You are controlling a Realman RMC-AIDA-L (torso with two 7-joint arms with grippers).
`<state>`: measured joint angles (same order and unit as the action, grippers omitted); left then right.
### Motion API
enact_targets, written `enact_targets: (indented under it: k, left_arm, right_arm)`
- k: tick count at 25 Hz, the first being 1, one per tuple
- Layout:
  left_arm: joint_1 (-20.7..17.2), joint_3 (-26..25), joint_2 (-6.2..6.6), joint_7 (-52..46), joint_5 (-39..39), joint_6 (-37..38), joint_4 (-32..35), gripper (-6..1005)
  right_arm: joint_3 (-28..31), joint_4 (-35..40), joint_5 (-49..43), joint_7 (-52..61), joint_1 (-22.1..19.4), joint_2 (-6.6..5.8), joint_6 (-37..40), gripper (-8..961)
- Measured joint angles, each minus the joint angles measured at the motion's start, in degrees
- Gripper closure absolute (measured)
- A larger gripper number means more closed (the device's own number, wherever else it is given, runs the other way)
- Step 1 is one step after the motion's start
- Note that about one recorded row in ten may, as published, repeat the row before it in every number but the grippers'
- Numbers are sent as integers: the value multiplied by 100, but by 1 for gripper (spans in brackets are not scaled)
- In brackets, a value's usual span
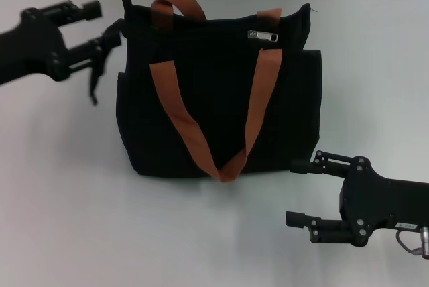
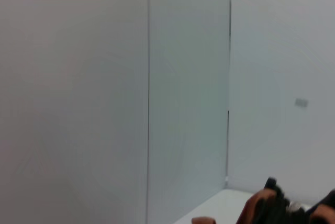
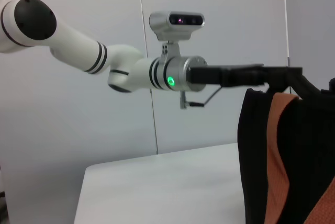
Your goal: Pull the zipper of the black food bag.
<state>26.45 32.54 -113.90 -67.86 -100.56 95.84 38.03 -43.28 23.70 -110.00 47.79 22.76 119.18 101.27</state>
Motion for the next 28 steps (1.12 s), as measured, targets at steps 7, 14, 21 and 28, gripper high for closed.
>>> enact_targets:
  k: [7, 14, 21, 28]
  left_arm:
    - [87, 38, 249, -1345, -16, 873, 130, 289]
    - [31, 416, 212, -932, -142, 1761, 58, 171]
    - [-193, 1229, -13, -128, -242, 1750, -129, 173]
    - [-241, 1311, -219, 222, -983, 1149, -411, 178]
  right_arm:
    - [21, -6, -4, 3, 0, 0, -20, 179]
    - [37, -7, 3, 3, 18, 0, -30, 179]
    - [-4, -96, 0, 3, 122, -1, -121, 179]
    - [-191, -157, -76, 3, 146, -8, -247, 179]
